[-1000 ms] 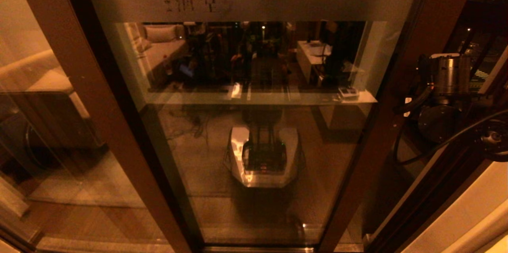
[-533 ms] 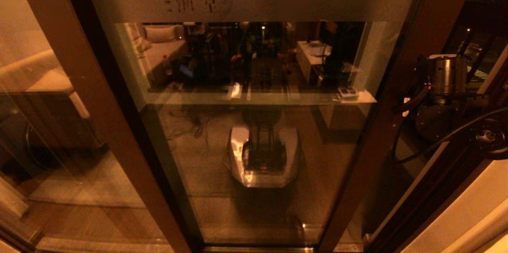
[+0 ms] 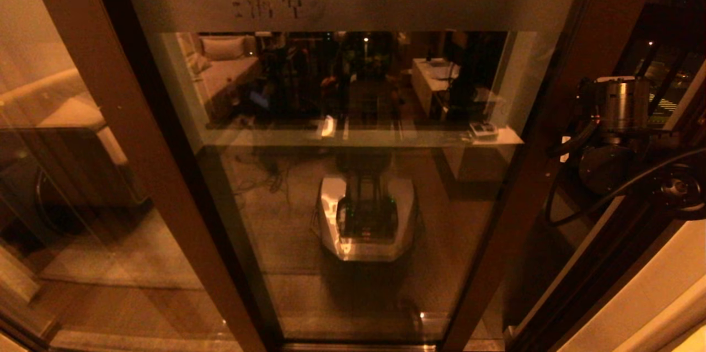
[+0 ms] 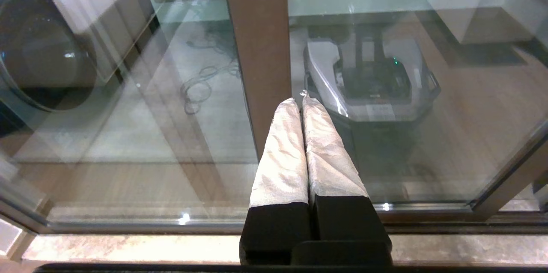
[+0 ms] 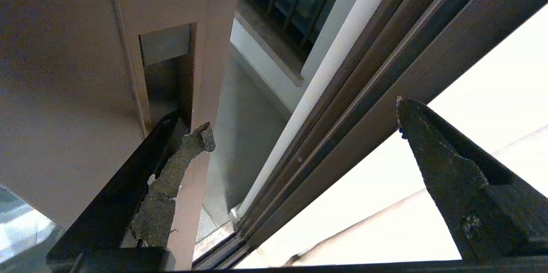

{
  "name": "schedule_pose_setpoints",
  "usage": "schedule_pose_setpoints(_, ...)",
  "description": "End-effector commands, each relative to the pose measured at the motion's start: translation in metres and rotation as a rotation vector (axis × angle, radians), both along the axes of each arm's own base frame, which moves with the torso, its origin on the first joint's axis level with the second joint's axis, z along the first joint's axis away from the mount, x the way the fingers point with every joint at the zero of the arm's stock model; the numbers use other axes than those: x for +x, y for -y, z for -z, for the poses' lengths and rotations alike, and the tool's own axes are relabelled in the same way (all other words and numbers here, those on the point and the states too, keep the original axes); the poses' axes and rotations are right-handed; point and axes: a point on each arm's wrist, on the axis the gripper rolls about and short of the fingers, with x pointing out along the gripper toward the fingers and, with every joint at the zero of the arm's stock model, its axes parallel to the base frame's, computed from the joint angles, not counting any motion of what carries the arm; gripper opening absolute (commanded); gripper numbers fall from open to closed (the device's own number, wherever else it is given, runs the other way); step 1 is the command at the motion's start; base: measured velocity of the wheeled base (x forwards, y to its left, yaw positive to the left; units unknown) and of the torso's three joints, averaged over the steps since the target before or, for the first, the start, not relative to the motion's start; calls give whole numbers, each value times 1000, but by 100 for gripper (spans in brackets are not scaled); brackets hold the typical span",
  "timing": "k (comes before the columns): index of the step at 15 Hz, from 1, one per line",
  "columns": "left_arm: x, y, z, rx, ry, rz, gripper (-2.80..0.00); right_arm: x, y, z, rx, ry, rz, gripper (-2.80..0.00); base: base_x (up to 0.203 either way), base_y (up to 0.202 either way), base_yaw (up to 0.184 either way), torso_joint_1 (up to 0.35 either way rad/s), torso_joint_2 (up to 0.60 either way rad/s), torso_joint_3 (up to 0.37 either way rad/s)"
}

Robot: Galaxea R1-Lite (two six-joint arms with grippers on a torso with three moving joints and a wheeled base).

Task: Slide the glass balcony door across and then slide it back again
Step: Close the slid door

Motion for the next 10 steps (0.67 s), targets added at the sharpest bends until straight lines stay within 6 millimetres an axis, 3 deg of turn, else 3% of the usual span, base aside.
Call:
schedule_pose_setpoints(1,0,0,0,1,0,0,-280,2,5,1,-4,1,25,0,0,0,0,0,0,0)
schedule_pose_setpoints(10,0,0,0,1,0,0,-280,3,17,-1,-7,1,55,0,0,0,0,0,0,0)
